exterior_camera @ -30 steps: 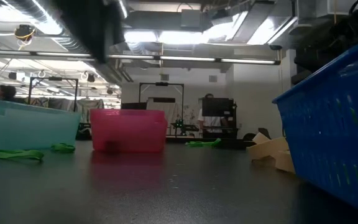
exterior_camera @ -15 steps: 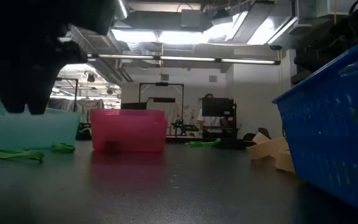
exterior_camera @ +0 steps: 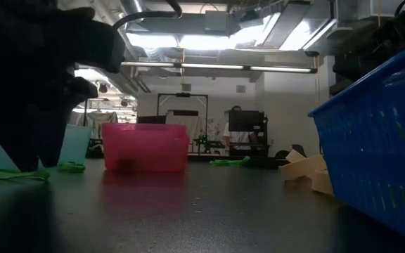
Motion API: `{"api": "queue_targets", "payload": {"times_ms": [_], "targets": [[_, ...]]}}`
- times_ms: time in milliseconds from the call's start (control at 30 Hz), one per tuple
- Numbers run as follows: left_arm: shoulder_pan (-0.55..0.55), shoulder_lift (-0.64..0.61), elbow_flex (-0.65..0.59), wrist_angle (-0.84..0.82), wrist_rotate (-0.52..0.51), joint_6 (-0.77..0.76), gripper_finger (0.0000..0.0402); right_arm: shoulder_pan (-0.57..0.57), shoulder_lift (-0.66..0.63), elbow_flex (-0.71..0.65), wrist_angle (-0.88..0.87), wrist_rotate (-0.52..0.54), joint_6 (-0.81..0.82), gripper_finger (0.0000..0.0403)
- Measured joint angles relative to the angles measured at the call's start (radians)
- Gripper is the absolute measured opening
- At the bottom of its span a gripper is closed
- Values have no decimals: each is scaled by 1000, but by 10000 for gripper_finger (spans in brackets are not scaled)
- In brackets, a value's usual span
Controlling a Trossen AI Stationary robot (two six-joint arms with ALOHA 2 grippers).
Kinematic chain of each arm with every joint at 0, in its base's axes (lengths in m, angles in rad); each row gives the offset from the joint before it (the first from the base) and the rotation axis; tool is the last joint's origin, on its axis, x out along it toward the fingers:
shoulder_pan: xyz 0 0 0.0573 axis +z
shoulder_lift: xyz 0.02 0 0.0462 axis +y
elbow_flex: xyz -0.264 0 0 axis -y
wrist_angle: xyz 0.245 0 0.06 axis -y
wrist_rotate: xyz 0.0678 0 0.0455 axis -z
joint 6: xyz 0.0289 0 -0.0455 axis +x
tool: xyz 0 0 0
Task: Sort rubber bands into baskets
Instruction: Put the green rubber band into the blue bin
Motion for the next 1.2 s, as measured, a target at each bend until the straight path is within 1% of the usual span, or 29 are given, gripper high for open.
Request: {"api": "queue_targets", "payload": {"times_ms": [233, 400, 633, 1033, 1200], "targets": [[0, 0, -29, 15, -7, 0, 137, 0, 0, 0, 0, 0, 0, 19], [0, 0, -32, 14, -31, 5, 137, 0, 0, 0, 0, 0, 0, 19], [3, 0, -32, 15, -34, 8, 137, 0, 0, 0, 0, 0, 0, 19], [51, 0, -32, 13, -37, 11, 137, 0, 0, 0, -1, 0, 0, 19], [69, 0, -32, 13, -20, 34, 137, 0, 0, 0, -1, 0, 0, 19]]}}
